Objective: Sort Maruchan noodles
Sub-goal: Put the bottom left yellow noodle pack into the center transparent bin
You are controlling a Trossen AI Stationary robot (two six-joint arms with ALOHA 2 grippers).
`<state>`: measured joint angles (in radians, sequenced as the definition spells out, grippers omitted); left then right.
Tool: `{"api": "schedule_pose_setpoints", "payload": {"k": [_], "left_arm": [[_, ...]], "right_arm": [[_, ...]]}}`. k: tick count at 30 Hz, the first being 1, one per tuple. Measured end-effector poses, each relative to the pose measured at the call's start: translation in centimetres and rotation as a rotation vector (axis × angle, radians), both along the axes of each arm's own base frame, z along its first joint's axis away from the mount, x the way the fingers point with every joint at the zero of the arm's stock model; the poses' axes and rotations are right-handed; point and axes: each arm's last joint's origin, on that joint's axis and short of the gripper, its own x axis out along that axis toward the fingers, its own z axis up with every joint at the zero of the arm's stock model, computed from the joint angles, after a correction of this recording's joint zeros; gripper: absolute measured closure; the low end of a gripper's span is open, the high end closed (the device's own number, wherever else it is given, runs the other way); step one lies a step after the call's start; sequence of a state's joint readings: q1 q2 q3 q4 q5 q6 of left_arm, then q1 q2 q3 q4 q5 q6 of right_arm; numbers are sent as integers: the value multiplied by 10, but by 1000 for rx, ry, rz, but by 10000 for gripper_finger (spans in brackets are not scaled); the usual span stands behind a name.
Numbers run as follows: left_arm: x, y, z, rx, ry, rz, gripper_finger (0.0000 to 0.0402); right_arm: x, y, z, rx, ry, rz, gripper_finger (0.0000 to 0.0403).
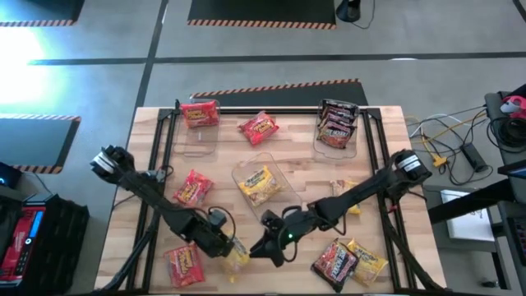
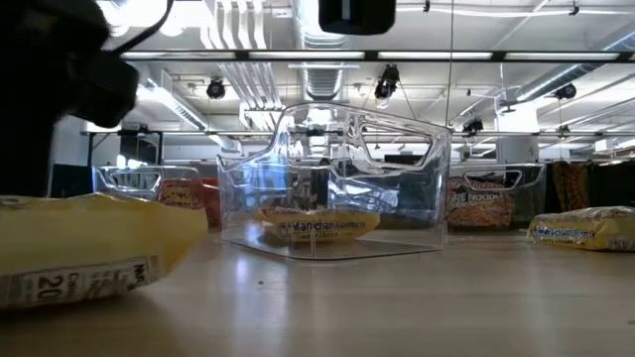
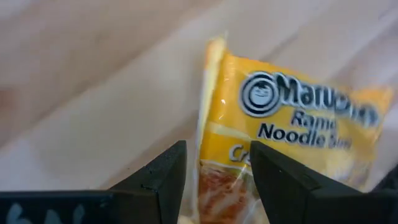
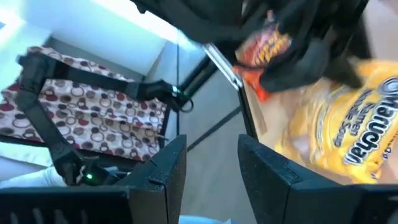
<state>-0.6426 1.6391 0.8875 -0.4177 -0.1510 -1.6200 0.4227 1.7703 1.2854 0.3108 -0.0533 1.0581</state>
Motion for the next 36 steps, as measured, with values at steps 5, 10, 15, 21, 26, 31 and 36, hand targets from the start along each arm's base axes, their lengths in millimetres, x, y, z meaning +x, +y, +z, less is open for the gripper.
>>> {"api": "schedule_pose_setpoints", "payload": {"k": [5, 10, 15, 21, 26, 31, 36], "left_arm": [[15, 10, 5, 11, -91, -1, 242], [21, 13, 10, 9, -156, -35, 242], [21, 13, 34, 11, -236, -104, 242], [10, -3, 58, -35, -307, -159, 242], [-12, -29, 60, -117, -267, -154, 242], [-26, -44, 48, -144, -203, -80, 242], [-20, -49, 36, -139, -198, -52, 242]], "right_arm": [[-1, 10, -8, 38, 45, 14, 271], [-6, 19, -8, 55, 53, 23, 271], [-13, 29, -12, 59, 113, 41, 271], [-22, 36, -23, 5, 224, 65, 271], [-24, 39, -24, 3, 227, 27, 271], [-25, 35, -33, -38, 292, -73, 271], [-22, 35, -44, -31, 333, -128, 271]]}}
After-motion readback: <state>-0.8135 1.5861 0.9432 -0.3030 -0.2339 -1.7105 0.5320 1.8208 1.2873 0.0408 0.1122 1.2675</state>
